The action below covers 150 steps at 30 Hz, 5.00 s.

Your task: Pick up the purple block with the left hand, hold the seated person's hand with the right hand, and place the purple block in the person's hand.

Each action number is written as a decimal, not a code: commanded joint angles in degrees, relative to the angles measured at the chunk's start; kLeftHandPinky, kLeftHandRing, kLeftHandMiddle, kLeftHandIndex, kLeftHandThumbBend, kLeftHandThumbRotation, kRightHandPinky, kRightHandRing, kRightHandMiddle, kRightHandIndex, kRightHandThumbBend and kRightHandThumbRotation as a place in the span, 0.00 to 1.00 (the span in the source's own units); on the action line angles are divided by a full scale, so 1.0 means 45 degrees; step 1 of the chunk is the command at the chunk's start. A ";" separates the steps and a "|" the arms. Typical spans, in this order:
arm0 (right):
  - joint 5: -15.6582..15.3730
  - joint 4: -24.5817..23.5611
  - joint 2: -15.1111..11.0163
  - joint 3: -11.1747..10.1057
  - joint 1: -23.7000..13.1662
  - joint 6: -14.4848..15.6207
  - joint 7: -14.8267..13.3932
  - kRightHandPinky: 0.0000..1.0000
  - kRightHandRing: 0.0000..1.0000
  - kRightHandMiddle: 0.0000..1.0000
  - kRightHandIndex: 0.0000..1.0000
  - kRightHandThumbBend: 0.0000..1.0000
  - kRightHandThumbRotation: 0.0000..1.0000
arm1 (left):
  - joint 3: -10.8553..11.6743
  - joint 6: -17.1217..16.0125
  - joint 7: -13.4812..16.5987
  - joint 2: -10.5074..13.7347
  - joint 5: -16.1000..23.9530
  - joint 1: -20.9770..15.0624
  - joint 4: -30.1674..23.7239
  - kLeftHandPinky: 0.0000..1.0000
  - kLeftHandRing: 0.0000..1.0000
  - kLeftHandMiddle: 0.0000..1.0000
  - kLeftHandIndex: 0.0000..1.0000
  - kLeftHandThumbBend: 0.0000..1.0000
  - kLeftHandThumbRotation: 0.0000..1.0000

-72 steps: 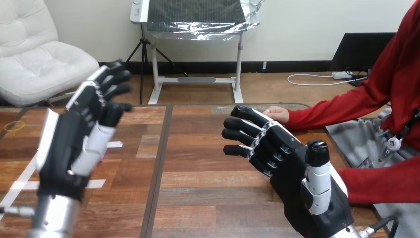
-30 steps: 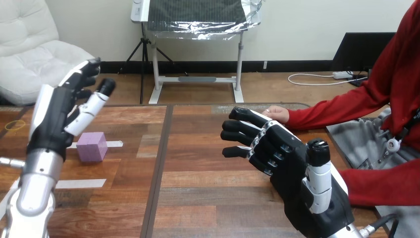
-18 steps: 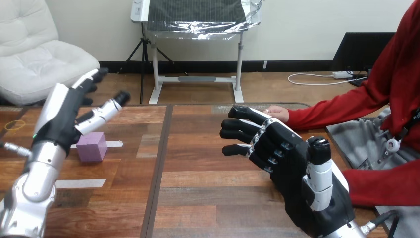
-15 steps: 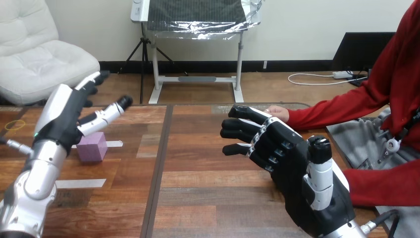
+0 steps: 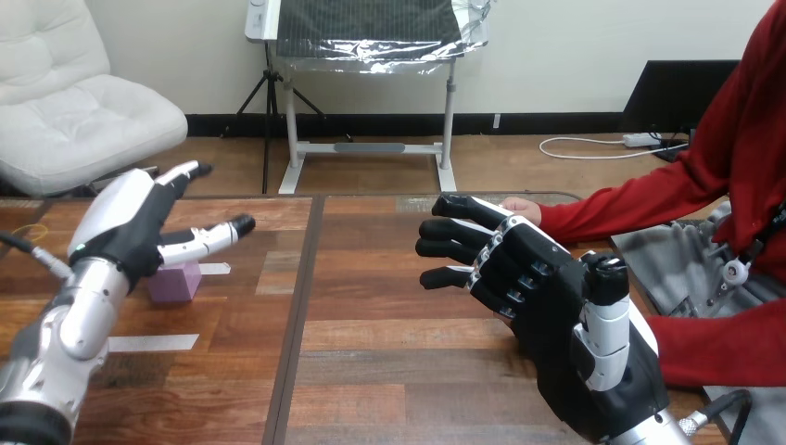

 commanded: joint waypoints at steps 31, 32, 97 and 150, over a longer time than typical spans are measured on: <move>0.0060 -0.0280 -0.0049 -0.0262 -0.0834 0.0075 0.0201 0.69 0.78 0.77 0.80 0.92 1.00 | -0.2753 0.1859 0.0631 0.0294 0.1780 -0.3406 0.3063 0.93 0.93 0.94 0.91 0.70 0.60; 0.0055 -0.0280 -0.0052 -0.0265 -0.0834 0.0075 0.0207 0.69 0.78 0.77 0.80 0.92 1.00 | -0.2808 0.1925 0.0607 0.0292 0.1823 -0.3441 0.3090 0.93 0.93 0.94 0.91 0.70 0.59; 0.0020 -0.0316 0.0023 -0.0315 -0.0763 -0.0203 0.0543 0.67 0.75 0.73 0.77 0.95 1.00 | -0.4037 0.2675 -0.0182 0.0233 0.1982 -0.3659 0.3604 0.93 0.93 0.93 0.90 0.46 0.05; 0.0081 -0.0250 0.0075 -0.0283 -0.0886 -0.0126 0.0529 0.66 0.74 0.72 0.76 0.94 1.00 | -0.4349 0.2758 -0.1062 0.0178 0.2213 -0.3903 0.3567 0.88 0.75 0.72 0.68 0.31 0.45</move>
